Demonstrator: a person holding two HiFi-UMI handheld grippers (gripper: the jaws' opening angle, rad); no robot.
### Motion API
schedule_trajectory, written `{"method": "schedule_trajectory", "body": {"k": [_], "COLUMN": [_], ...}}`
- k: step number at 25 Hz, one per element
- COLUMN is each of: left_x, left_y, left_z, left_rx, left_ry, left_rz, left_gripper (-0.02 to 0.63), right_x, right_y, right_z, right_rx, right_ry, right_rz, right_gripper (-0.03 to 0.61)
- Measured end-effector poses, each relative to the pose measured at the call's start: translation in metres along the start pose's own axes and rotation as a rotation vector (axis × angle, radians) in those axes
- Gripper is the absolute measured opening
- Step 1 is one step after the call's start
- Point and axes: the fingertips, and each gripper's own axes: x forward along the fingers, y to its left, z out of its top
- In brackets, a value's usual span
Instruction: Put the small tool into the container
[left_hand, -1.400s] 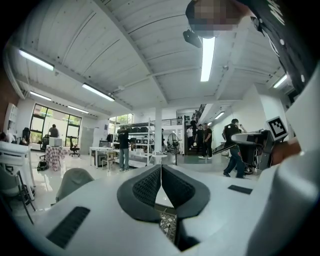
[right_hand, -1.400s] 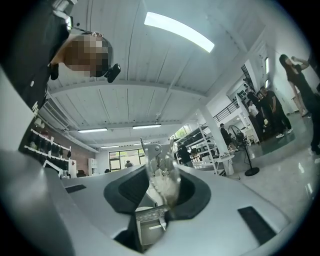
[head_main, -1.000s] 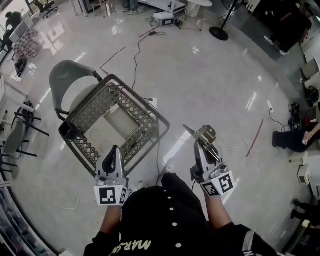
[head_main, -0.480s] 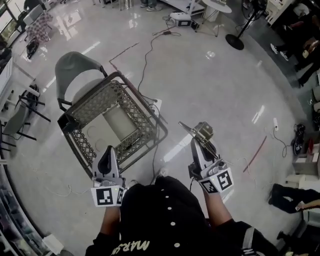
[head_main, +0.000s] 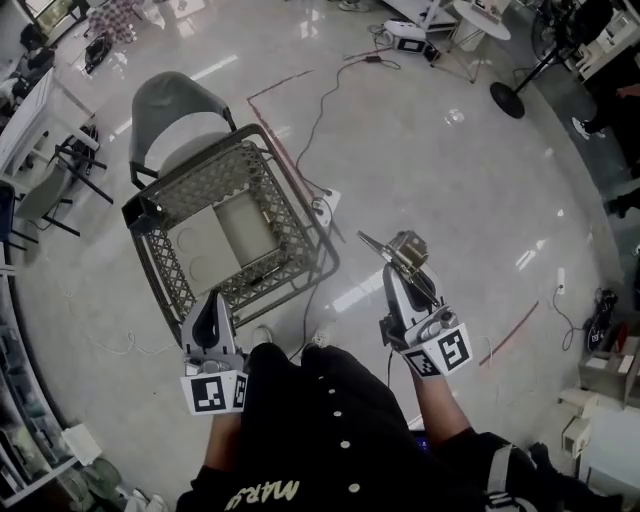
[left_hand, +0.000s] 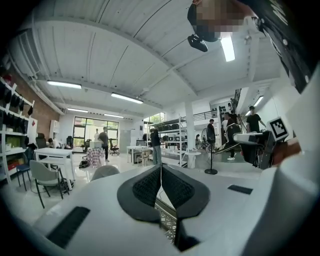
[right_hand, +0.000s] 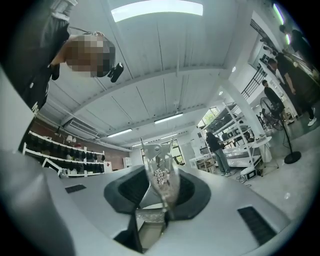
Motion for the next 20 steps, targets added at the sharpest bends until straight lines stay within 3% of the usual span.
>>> {"method": "schedule_trajectory", "body": {"k": [7, 20], "left_x": [-0.006, 0.009], "left_y": [0.014, 0.064], "left_z": [-0.002, 0.01], "left_rx": [-0.001, -0.018], "left_ry": [0.013, -0.019], "left_rz": [0.063, 0.103], "left_gripper": [0.029, 0.029], "right_x": [0.02, 0.08], "right_y": [0.001, 0.026], "right_z": [-0.008, -0.014], "right_rx": [0.015, 0.017], "right_ry": [0.017, 0.031], "right_rz": [0.048, 0.105], "right_gripper": [0.118, 0.117]}}
